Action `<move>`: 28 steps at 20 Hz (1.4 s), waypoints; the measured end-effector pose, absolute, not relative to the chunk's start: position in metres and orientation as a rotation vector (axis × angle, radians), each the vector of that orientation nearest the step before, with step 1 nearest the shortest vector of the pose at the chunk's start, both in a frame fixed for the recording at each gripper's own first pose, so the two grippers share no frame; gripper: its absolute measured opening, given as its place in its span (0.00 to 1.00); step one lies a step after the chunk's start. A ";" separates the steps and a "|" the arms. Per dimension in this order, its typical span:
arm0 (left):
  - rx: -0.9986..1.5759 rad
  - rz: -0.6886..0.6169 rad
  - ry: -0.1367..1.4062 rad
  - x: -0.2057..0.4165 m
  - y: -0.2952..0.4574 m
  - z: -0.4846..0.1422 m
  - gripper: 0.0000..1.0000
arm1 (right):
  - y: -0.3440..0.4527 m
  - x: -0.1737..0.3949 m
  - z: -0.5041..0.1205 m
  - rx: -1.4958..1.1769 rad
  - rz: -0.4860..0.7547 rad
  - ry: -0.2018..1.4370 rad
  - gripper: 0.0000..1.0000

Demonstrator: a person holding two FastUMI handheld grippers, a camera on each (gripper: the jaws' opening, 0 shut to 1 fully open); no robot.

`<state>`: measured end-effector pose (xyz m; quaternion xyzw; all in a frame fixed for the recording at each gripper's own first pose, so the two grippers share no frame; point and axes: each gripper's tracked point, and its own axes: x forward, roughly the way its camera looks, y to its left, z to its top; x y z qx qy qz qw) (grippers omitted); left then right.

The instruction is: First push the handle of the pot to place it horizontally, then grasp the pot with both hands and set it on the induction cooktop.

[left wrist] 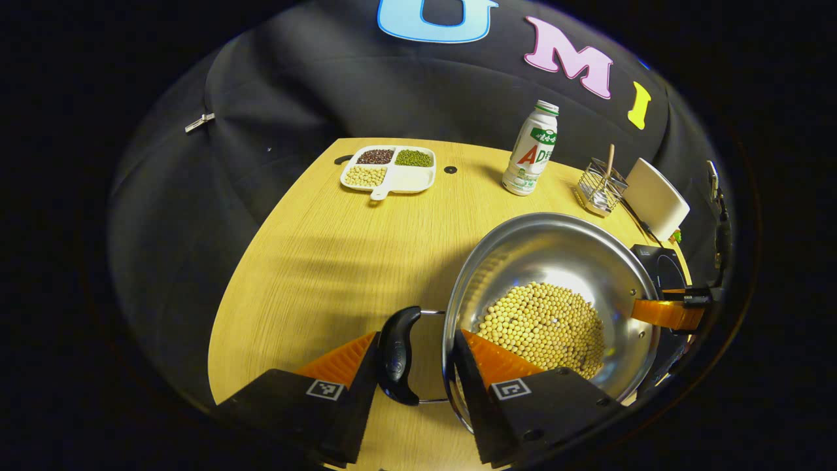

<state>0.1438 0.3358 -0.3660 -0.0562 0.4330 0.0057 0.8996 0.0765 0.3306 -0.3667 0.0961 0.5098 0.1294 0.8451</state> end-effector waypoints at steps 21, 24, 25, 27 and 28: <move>-0.128 0.055 0.874 0.104 0.295 -0.295 0.55 | 0.289 0.070 -0.310 0.139 0.302 1.059 0.53; -0.140 0.043 0.878 0.096 0.266 -0.283 0.55 | 0.257 0.065 -0.299 0.136 0.293 1.055 0.52; -0.137 0.037 0.877 0.094 0.255 -0.281 0.55 | 0.246 0.063 -0.297 0.138 0.286 1.053 0.52; -0.129 0.020 0.875 0.094 0.233 -0.276 0.55 | 0.222 0.060 -0.294 0.142 0.268 1.054 0.52; -0.126 0.008 0.875 0.095 0.222 -0.274 0.55 | 0.210 0.059 -0.294 0.146 0.259 1.054 0.52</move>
